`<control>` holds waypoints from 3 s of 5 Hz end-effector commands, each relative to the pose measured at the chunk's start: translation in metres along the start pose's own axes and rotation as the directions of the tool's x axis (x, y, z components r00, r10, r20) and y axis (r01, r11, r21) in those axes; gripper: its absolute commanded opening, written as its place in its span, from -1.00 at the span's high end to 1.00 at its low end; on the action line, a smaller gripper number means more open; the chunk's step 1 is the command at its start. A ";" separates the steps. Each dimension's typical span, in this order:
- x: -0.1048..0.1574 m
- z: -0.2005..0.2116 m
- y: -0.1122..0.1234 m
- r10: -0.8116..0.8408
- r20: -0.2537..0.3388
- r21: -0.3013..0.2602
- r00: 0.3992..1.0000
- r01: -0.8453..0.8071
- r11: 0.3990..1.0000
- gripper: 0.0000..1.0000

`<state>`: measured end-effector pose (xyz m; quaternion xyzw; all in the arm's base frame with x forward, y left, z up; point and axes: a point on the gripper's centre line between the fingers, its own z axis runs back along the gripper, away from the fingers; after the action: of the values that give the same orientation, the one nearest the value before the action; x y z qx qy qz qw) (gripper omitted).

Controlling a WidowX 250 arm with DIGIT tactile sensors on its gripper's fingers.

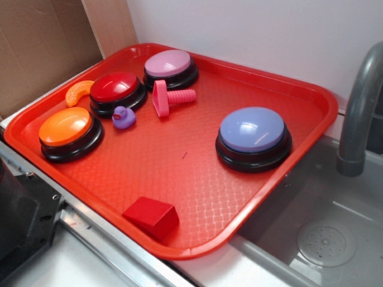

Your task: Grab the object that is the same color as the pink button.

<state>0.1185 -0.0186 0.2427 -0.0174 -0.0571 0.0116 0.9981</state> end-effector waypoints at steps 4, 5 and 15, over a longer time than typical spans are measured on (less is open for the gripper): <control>0.082 -0.076 -0.005 0.155 0.068 -0.020 0.986 -0.154 0.988 -1.00; 0.102 -0.110 -0.002 0.344 0.144 -0.016 0.928 -0.345 0.938 -1.00; 0.152 -0.199 0.019 0.528 0.224 0.191 0.819 -0.568 0.801 1.00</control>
<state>0.2811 -0.0091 0.0354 0.1113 -0.0866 0.3117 0.9396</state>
